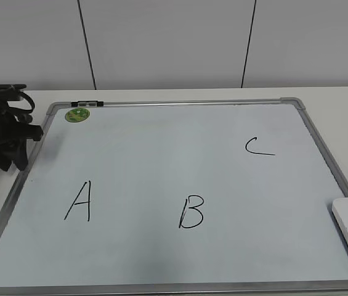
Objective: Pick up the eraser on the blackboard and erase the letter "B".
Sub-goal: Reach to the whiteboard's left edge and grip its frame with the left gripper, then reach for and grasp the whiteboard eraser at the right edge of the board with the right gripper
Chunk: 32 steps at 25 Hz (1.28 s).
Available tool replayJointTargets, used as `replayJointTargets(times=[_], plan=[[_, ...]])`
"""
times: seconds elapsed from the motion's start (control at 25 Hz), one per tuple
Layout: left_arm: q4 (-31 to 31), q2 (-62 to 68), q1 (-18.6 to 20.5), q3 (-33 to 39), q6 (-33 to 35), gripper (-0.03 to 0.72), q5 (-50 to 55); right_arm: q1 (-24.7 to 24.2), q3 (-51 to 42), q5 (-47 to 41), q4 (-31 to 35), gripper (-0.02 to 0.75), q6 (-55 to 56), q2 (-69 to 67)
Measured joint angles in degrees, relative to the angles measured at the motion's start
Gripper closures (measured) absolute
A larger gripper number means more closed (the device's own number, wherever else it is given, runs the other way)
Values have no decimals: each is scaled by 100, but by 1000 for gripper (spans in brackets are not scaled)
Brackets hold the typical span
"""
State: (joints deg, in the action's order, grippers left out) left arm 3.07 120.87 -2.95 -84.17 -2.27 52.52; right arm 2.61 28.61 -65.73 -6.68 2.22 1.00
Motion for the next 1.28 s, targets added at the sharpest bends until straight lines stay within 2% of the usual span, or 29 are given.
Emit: replayJointTargets(times=[0.44,0.56,0.68,0.72,1.28], plan=[[-13,226,0,-46,-13,440,0,0,0,0,0,204,0,0],[9,226,0,-46,-13,526,0,0,0,0,0,203,0,0],[34,226,-13,-46,-23,645,10,0,0,0,-2,203,0,0],[59,226,-13,-46,-57,657,10,0,0,0,-13,203,0,0],[105,226,-13,-49,-79,665,21,0,0,0,-47,204,0,0]])
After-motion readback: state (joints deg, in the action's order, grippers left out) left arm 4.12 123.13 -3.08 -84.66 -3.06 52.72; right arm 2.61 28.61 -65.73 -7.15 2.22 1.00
